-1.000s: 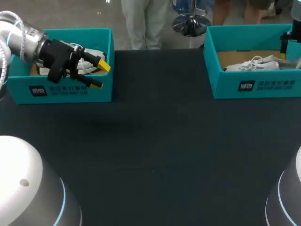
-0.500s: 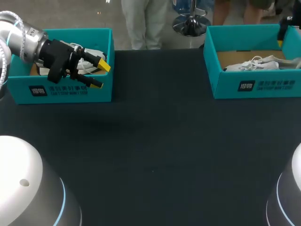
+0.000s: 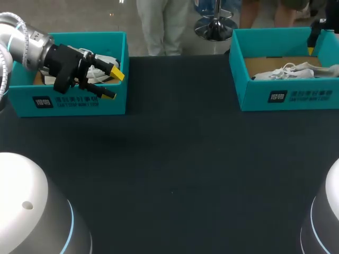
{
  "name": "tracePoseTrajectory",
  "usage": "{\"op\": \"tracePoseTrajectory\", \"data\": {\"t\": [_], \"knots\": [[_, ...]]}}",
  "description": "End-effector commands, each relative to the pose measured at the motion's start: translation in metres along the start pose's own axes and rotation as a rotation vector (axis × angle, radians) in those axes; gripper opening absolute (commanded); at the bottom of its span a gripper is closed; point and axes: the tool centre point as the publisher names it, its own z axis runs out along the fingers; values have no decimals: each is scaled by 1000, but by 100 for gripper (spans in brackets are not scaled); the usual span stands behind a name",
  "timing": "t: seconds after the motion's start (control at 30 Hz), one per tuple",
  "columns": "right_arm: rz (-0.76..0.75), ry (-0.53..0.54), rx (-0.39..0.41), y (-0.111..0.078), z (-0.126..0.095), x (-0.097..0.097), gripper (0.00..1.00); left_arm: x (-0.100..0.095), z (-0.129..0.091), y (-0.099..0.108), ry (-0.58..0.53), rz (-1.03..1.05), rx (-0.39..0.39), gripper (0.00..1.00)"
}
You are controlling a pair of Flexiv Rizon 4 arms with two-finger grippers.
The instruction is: Take the shoe out of the shoebox, open the shoe tongue, remove and reinsert the insole, then place the shoe into the shoebox
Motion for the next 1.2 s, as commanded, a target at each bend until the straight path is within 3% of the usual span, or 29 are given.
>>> {"op": "tracePoseTrajectory", "data": {"t": [0.03, 0.53, 0.87, 1.2], "knots": [[1, -5, -12, -6, -2, 2, 100, 0, 0, 0, 2, 1, 1, 100], [-16, -3, -16, -9, -4, 4, 100, 0, 0, 0, 2, 1, 1, 100], [-225, 92, -71, -62, -25, 33, 100, 0, 0, 0, 2, 1, 1, 100], [-358, 23, -55, -105, -29, 61, 100, 0, 0, 0, 2, 1, 1, 100]]}}
